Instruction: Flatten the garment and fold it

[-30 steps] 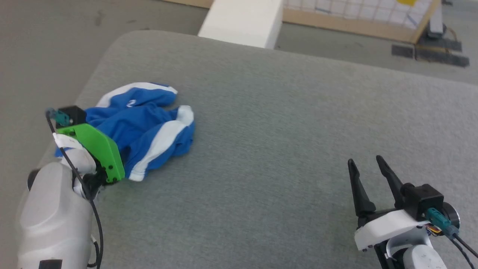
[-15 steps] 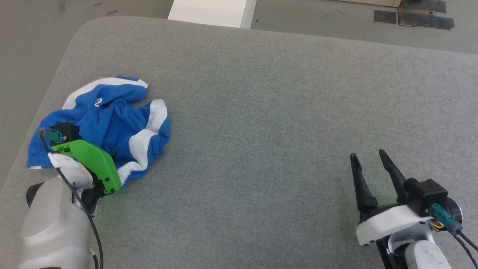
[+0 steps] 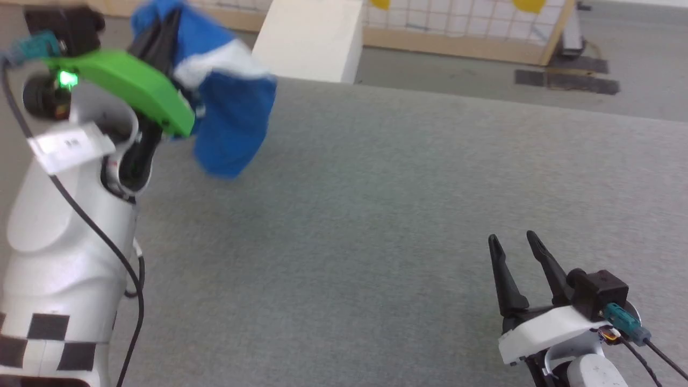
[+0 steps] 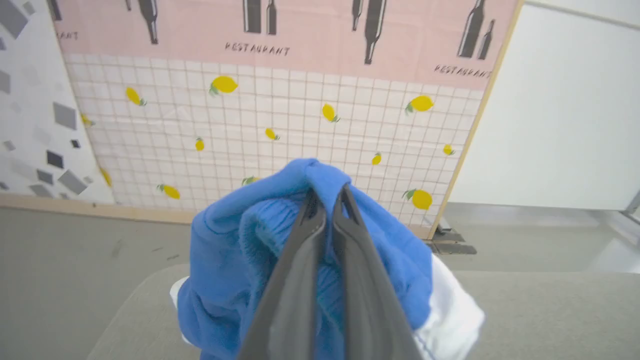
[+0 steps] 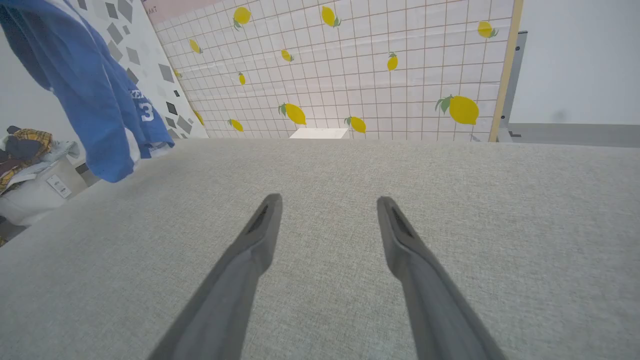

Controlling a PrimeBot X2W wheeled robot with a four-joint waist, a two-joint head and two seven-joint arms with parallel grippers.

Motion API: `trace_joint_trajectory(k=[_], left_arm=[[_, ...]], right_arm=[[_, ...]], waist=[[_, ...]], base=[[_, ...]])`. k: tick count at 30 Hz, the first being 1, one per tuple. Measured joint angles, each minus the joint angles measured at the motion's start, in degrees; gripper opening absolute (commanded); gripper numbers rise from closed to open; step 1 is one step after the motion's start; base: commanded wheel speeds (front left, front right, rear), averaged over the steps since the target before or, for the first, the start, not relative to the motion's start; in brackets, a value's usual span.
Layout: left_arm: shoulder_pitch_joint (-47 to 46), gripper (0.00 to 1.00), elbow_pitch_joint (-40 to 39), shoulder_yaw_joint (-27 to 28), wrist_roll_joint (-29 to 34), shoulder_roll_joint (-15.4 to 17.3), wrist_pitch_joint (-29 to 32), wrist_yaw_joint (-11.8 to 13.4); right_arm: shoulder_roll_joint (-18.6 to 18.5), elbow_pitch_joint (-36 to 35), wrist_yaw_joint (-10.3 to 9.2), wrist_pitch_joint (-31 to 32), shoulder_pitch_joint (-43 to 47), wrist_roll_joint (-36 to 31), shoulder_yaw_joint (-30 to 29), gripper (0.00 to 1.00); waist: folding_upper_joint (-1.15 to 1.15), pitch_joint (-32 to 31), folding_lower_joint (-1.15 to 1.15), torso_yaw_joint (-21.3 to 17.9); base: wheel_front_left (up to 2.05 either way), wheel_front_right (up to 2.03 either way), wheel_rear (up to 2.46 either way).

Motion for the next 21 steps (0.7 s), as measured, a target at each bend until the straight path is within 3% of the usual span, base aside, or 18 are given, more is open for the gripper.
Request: trace_joint_trajectory(k=[4,10,15,21], left_arm=[[-2.05,0.00,-7.23,-3.39,-4.83,-0.24,0.20,0.00],[-1.31,0.00,-14.90,-7.17,-13.67,-3.16,2.85,0.00],[5.38,0.00,-15.58,-11.31,-16.04,-4.08,5.43,0.00],[15.67,0.00,-10.76,-21.20,-15.95,-3.50,11.70,0.00]], right_arm=[[-0.01,1.15,0.00,-0.74,0.07,1.07,-0.60,1.00],[-0.03,2.18,0.00,-1.60,0.32,1.59,-1.49,1.00],[-0.04,2.54,0.00,-1.87,0.82,1.59,-2.22,1.00],[-0.03,2.70,0.00,-1.98,1.03,1.58,-2.25,1.00]], waist=[[0.00,-1.30,0.00,-2.59],[0.00,-2.51,0.00,-7.30],[0.00,-3.00,0.00,-10.40],[0.00,-3.27,0.00,-12.77]], base=[[0.00,0.00,0.00],[0.00,0.00,0.00],[0.00,0.00,0.00],[0.00,0.00,0.00]])
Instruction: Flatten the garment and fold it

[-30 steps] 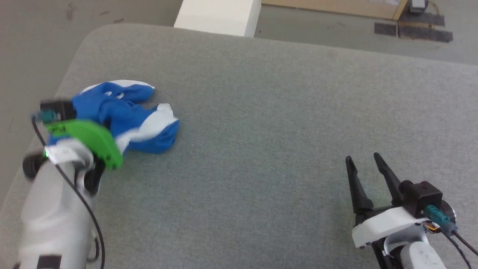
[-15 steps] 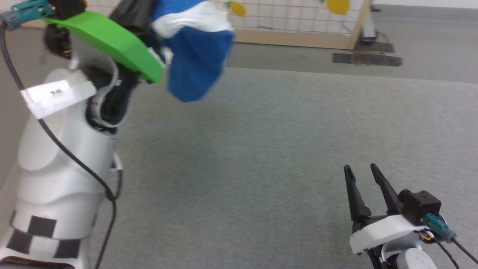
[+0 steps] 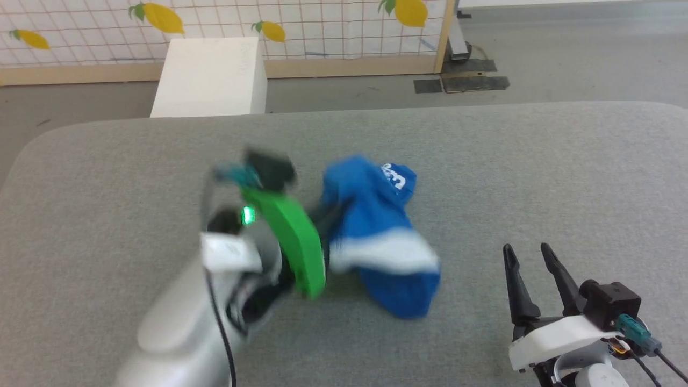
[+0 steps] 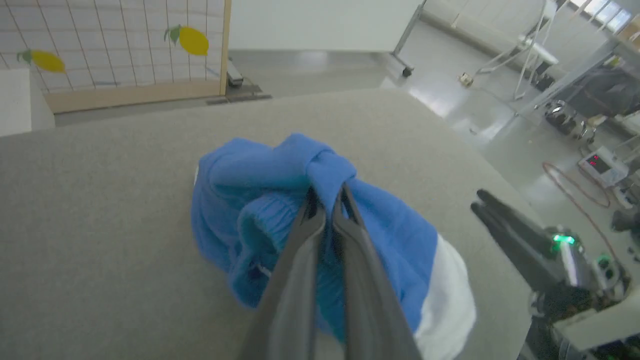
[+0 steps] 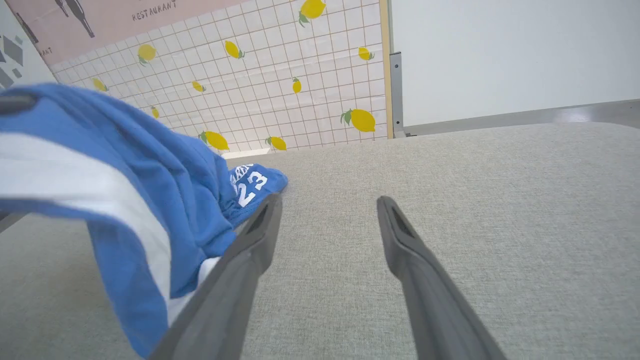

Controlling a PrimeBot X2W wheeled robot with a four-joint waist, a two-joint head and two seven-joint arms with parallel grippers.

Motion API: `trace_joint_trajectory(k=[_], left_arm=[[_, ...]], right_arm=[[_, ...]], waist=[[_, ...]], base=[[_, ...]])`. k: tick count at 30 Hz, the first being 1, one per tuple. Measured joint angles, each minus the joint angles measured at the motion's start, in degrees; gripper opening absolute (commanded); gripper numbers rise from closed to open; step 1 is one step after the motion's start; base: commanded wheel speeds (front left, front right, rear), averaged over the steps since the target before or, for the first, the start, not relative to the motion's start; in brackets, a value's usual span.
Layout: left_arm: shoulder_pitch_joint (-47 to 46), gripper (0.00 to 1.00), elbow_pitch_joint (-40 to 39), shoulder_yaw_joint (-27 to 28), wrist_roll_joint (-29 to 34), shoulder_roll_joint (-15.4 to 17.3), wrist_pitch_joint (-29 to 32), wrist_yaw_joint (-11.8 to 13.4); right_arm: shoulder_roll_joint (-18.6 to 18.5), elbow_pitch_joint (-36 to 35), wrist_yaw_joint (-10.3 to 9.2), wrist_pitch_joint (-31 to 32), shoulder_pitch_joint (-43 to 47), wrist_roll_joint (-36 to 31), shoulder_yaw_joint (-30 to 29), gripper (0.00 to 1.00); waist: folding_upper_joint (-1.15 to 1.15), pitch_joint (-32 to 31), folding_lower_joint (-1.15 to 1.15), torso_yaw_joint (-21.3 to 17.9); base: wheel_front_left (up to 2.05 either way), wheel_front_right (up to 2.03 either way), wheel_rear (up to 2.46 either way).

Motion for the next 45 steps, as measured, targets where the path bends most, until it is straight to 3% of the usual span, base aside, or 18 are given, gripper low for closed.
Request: trace_joint_trajectory(k=[7,12,13,19,24,28,29,31,34,40,45], left_arm=[[8.70,0.00,7.05,-10.14,3.69,2.99,10.01,0.09],[10.91,0.00,7.77,-11.87,0.65,3.78,17.51,0.21],[11.57,1.00,6.08,-10.25,-2.48,4.06,19.92,1.91],[13.07,1.00,-1.80,0.76,-10.77,4.45,14.63,5.48],[13.83,1.00,-6.34,10.98,-12.68,5.32,2.58,6.66],[16.52,1.00,-6.02,16.94,-8.56,6.10,-11.10,7.24],[18.39,1.00,-5.42,18.92,-5.55,5.94,-18.41,7.87],[20.47,1.00,-4.45,19.64,-2.05,5.63,-25.33,8.54],[24.01,1.00,-3.33,19.82,4.56,4.65,-31.37,10.05],[27.16,1.00,-5.30,22.85,12.23,0.71,-32.23,10.88],[28.15,1.00,-6.24,24.58,15.60,-2.05,-32.29,9.46]], right_arm=[[-0.03,0.00,0.00,-0.16,0.91,-0.01,-0.05,1.00],[-0.01,0.01,0.00,-0.16,1.13,-0.01,-0.02,1.00],[-0.01,0.05,0.00,-0.16,1.41,-0.01,0.04,1.00],[-0.02,0.45,0.00,-0.16,1.70,0.82,0.11,1.00],[-0.02,0.89,0.00,-0.16,1.69,1.63,0.14,1.00],[-0.02,1.54,0.00,-0.13,1.61,1.94,0.51,1.00],[0.00,2.00,0.00,0.47,1.55,2.07,0.69,1.00],[-0.01,2.57,0.00,1.51,1.32,2.55,0.69,1.00],[-0.02,3.69,0.00,4.21,0.35,3.44,0.81,1.00],[-0.01,6.13,0.00,12.63,-6.34,3.58,1.13,1.00],[-0.02,11.78,0.00,22.52,-19.09,1.20,0.43,1.00]], waist=[[0.00,-0.93,0.00,-0.63],[0.00,-1.63,0.00,0.02],[0.00,-2.17,0.00,0.56],[0.00,-3.12,0.00,1.44],[0.00,-3.38,0.00,2.08],[0.00,-3.28,0.00,2.36],[0.00,-3.15,0.00,2.45],[0.00,-3.06,0.00,2.70],[0.00,-2.83,0.00,3.30],[0.00,-1.62,0.00,4.54],[0.00,0.56,0.00,5.95]], base=[[0.00,0.00,0.00],[0.00,0.00,0.00],[0.00,0.00,0.00],[0.00,0.00,0.00],[0.00,0.00,0.00],[0.00,0.00,0.00],[0.00,0.00,0.00],[0.00,0.00,0.00],[0.00,0.00,0.00],[0.00,0.00,0.00],[0.00,0.00,0.00]])
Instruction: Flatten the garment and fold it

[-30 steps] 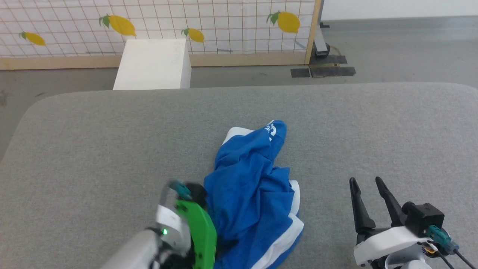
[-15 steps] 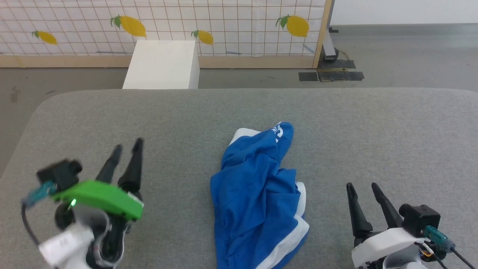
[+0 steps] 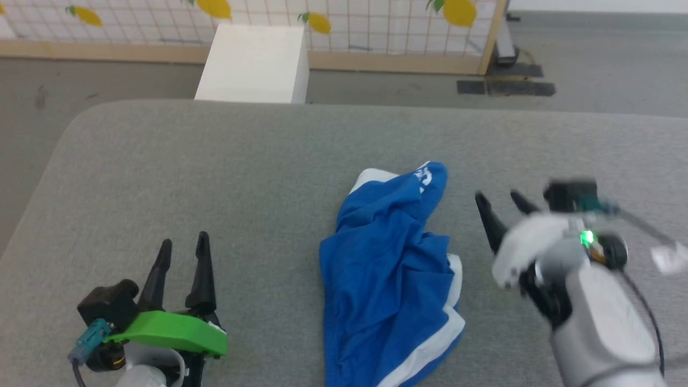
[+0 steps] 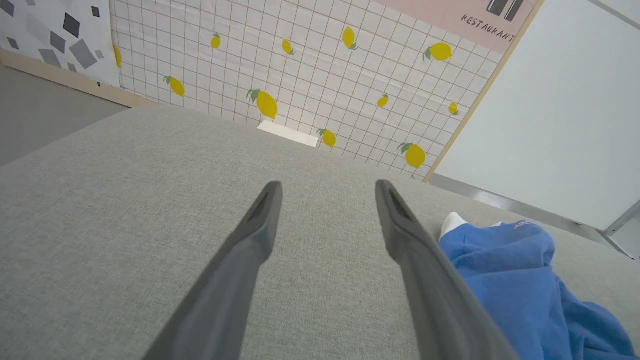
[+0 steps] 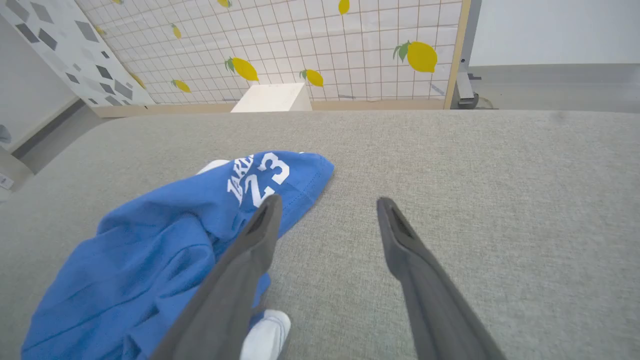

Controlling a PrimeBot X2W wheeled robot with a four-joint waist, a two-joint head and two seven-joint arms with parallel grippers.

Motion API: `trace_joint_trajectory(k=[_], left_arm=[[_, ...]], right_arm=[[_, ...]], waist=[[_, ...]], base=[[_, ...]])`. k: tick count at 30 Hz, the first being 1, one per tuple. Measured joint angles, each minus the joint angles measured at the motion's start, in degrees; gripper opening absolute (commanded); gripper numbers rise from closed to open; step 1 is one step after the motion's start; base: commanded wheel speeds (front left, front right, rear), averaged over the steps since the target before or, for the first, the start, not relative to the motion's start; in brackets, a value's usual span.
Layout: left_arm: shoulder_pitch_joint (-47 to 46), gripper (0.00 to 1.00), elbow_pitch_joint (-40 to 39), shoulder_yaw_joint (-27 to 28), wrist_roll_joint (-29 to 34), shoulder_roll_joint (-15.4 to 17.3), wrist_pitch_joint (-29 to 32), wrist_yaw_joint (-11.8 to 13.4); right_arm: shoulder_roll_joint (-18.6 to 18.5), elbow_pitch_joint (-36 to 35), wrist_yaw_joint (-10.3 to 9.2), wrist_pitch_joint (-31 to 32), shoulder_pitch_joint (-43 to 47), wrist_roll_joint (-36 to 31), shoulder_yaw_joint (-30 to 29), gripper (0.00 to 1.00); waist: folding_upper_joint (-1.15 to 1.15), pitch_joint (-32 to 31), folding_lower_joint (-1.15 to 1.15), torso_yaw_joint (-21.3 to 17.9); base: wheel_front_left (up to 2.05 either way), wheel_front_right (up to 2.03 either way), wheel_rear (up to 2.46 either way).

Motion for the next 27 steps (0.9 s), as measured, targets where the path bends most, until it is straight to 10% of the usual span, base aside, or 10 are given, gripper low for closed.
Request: trace_joint_trajectory(k=[10,21,22,23,24,27], left_arm=[[-2.78,1.00,2.97,1.74,1.57,-3.94,0.00,-4.79],[-4.17,1.00,4.10,4.14,3.34,-7.99,-0.01,-8.12],[-4.15,1.00,4.27,4.27,3.49,-8.08,0.00,-8.37],[-4.15,1.00,4.38,4.39,3.67,-8.12,-0.01,-8.39],[-4.14,1.00,4.53,4.61,3.86,-8.16,0.00,-8.44],[-4.06,1.00,4.70,5.10,4.36,-8.32,0.00,-8.88]], right_arm=[[0.03,16.52,0.00,14.23,-16.45,-8.47,0.82,1.00],[-0.47,23.40,-0.01,13.30,-18.99,-12.98,-1.33,1.00],[-0.49,23.69,-0.01,13.36,-19.31,-12.87,-1.25,0.46],[-0.47,23.85,-0.01,13.35,-19.57,-12.72,-1.03,0.14],[-0.49,24.09,-0.01,13.12,-19.93,-12.45,-0.45,0.00],[-0.19,24.09,0.00,11.35,-20.02,-10.46,0.86,0.00]], waist=[[0.00,5.29,0.00,5.69],[0.00,9.92,0.00,11.90],[0.00,10.20,0.00,12.11],[0.00,10.37,0.00,12.18],[0.00,10.47,0.00,12.10],[0.00,10.41,0.00,11.50]], base=[[0.00,0.00,0.00],[0.00,0.00,0.00],[0.00,0.00,0.00],[0.00,0.00,0.00],[0.00,0.00,0.00],[0.00,0.00,0.00]])
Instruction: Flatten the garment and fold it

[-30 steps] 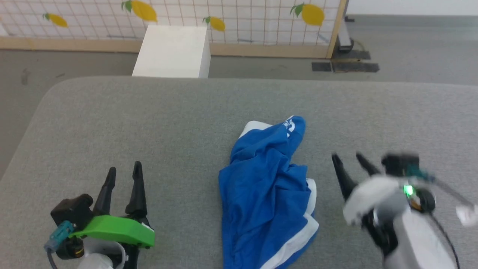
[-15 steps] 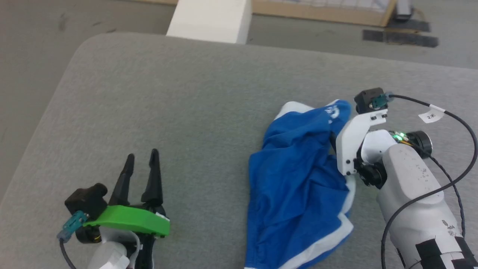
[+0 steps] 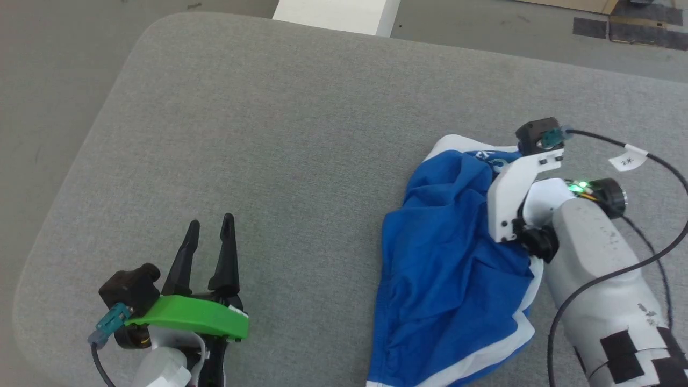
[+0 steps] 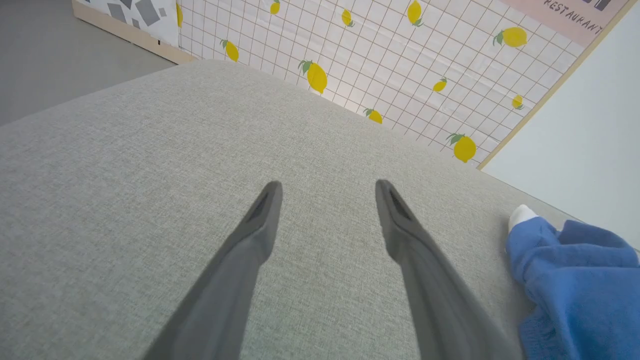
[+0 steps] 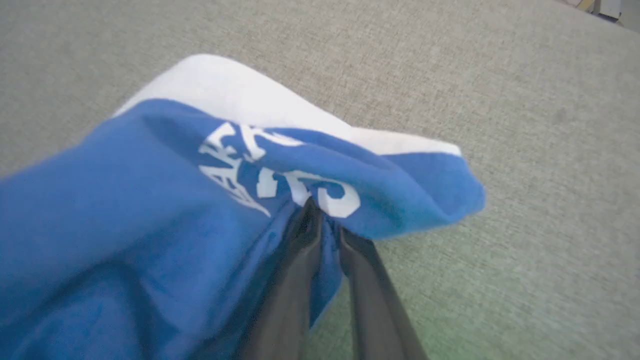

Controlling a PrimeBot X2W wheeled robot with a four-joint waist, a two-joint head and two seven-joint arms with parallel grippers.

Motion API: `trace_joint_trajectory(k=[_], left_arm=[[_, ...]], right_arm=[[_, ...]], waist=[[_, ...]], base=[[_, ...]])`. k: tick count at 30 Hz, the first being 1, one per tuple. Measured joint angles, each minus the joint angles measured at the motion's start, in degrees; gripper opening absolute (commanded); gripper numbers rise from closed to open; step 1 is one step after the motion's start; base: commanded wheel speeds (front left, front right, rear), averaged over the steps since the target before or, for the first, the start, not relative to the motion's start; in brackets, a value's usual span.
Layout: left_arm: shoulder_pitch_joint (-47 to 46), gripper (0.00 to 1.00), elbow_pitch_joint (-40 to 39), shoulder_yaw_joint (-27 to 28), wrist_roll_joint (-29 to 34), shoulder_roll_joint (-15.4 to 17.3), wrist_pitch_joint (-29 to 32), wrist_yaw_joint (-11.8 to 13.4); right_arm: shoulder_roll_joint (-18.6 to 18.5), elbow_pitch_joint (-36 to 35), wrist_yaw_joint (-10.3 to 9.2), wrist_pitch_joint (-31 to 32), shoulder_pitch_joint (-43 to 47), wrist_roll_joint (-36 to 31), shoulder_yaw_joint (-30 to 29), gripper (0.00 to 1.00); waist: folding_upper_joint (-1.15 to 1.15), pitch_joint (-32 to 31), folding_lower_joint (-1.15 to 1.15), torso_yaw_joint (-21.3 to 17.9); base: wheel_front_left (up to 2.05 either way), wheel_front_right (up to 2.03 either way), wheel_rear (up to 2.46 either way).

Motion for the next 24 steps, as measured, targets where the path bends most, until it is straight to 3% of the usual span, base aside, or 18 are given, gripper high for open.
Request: trace_joint_trajectory(k=[4,9,14,18,19,20,24], left_arm=[[0.62,1.00,-0.27,0.67,0.65,-0.08,-0.01,-0.07],[2.86,1.00,-0.87,1.52,2.12,-0.19,-0.01,-0.07],[3.77,1.00,-0.97,1.24,2.53,-0.29,-0.01,-0.07],[4.08,1.00,-0.97,0.88,2.55,-0.33,0.03,-0.05],[4.09,1.00,-0.97,0.86,2.55,-0.32,0.11,-0.05],[4.10,1.00,-0.98,0.86,2.54,-0.30,0.32,-0.05],[4.01,1.00,-1.07,0.67,2.00,-0.21,1.82,-0.05]], right_arm=[[0.43,-2.11,0.09,-4.26,1.72,2.07,-1.14,0.00],[0.44,-10.48,0.16,-6.78,7.48,-0.04,-10.59,0.00],[0.14,-19.54,0.16,-1.62,17.44,-3.15,-21.32,0.00],[0.08,-22.54,0.18,1.80,24.41,-0.09,-23.47,0.00],[0.07,-23.02,0.18,1.74,25.08,1.86,-23.03,0.31],[0.10,-23.46,0.18,1.23,25.55,3.16,-22.54,1.00],[0.25,-26.04,0.18,-4.50,27.55,9.20,-22.53,1.00]], waist=[[0.00,-0.79,0.00,-1.54],[0.00,-2.72,0.01,-4.87],[0.00,-4.89,0.00,-8.72],[0.00,-6.30,0.00,-11.70],[0.00,-6.57,0.00,-12.44],[0.00,-6.76,0.00,-13.00],[0.00,-7.46,0.00,-15.33]], base=[[0.00,0.00,0.00],[0.00,0.00,0.00],[0.00,0.00,0.00],[0.00,0.00,0.00],[0.00,0.00,0.00],[0.00,0.00,0.00],[0.00,0.00,0.00]])
